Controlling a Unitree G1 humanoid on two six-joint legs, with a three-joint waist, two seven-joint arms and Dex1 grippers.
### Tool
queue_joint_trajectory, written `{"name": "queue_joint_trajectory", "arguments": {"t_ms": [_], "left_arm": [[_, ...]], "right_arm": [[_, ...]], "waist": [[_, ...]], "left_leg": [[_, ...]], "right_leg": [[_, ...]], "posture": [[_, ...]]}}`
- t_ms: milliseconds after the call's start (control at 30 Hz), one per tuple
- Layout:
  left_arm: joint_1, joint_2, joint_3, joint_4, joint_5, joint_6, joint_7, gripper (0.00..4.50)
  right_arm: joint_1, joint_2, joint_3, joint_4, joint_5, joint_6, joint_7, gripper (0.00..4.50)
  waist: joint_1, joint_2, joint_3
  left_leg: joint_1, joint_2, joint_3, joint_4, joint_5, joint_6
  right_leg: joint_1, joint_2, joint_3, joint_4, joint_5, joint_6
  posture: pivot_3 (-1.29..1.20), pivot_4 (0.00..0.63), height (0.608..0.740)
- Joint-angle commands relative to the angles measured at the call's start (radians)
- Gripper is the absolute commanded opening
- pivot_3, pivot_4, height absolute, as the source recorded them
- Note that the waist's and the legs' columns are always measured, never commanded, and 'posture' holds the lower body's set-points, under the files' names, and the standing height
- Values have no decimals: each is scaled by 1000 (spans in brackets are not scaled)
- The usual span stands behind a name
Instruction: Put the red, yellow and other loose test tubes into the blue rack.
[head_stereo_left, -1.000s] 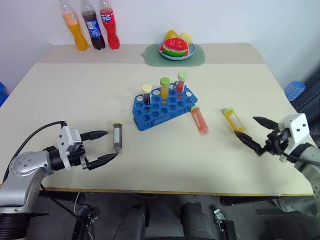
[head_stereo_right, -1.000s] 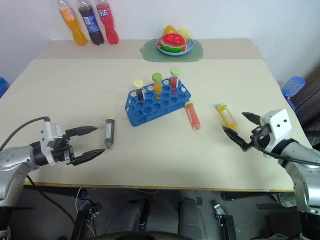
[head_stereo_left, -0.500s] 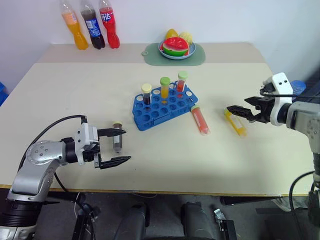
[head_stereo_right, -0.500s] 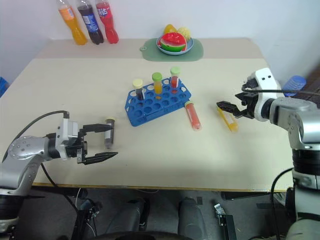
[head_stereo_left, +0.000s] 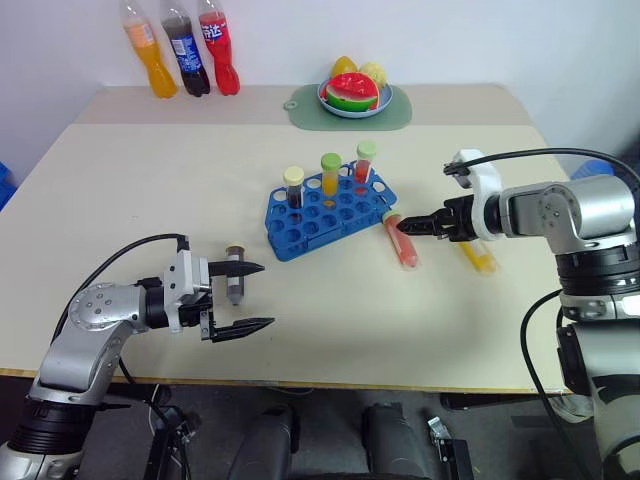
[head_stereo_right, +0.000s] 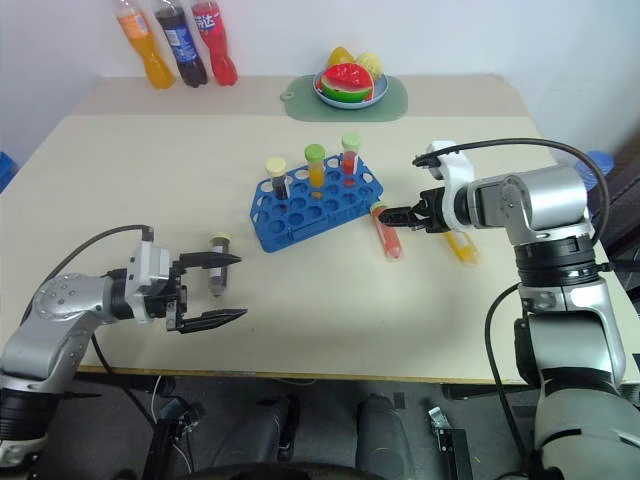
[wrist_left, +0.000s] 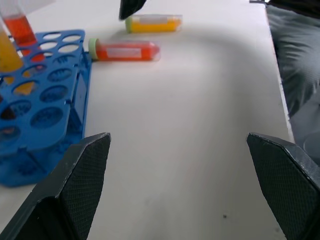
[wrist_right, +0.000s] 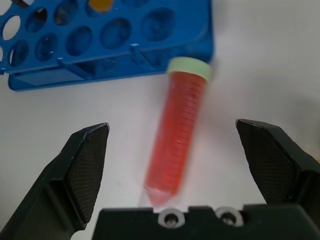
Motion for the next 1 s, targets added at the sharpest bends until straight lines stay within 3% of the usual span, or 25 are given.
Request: {"name": "queue_joint_trajectory", "arguments": {"t_ms": [33, 500, 600, 767, 800, 900, 1000], "left_arm": [[12, -9, 8, -63, -16, 17, 32, 4500], [115, 5, 74, -206, -44, 83, 123, 4500], [131, 7, 83, -222, -49, 91, 135, 4500], [146, 15, 95, -235, -58, 103, 143, 4500], [147, 15, 96, -235, -59, 104, 144, 4500], [150, 11, 95, -228, -58, 101, 147, 4500], [154, 1, 91, -213, -51, 91, 151, 4500]], "right_arm": [[-42, 34, 6, 15, -15, -21, -4, 4461], [-60, 153, 144, 196, -174, -255, 16, 4461], [-44, 156, 193, 215, -227, -340, 37, 3561], [36, 121, 283, 158, -333, -510, 87, 1112], [54, 108, 292, 143, -352, -551, 100, 796], [95, 71, 289, 107, -391, -635, 126, 781], [138, 49, 199, 50, -351, -661, 140, 781]], "waist": [[-1, 0, 0], [-4, 0, 0], [-5, 0, 0], [-7, 0, 0], [-7, 0, 0], [-5, 0, 0], [0, -1, 0]], "left_leg": [[0, 0, 0, 0, 0, 0], [0, 0, 0, 0, 0, 0], [0, 0, 0, 0, 0, 0], [0, 0, 0, 0, 0, 0], [0, 0, 0, 0, 0, 0], [1, 0, 0, 0, 0, 0], [1, 0, 0, 0, 0, 0]], "right_leg": [[0, 0, 0, 0, 0, 0], [-1, 0, 0, 2, 0, 0], [-1, 0, 0, 2, 0, 0], [-1, 1, 0, 2, 0, 0], [-1, 1, 0, 2, 0, 0], [0, 1, 0, 2, 0, 0], [0, 1, 0, 1, 0, 0]], "posture": [[0, 150, 740], [0, 150, 740], [0, 150, 740], [0, 150, 740], [0, 150, 740], [0, 150, 740], [0, 150, 740]]}}
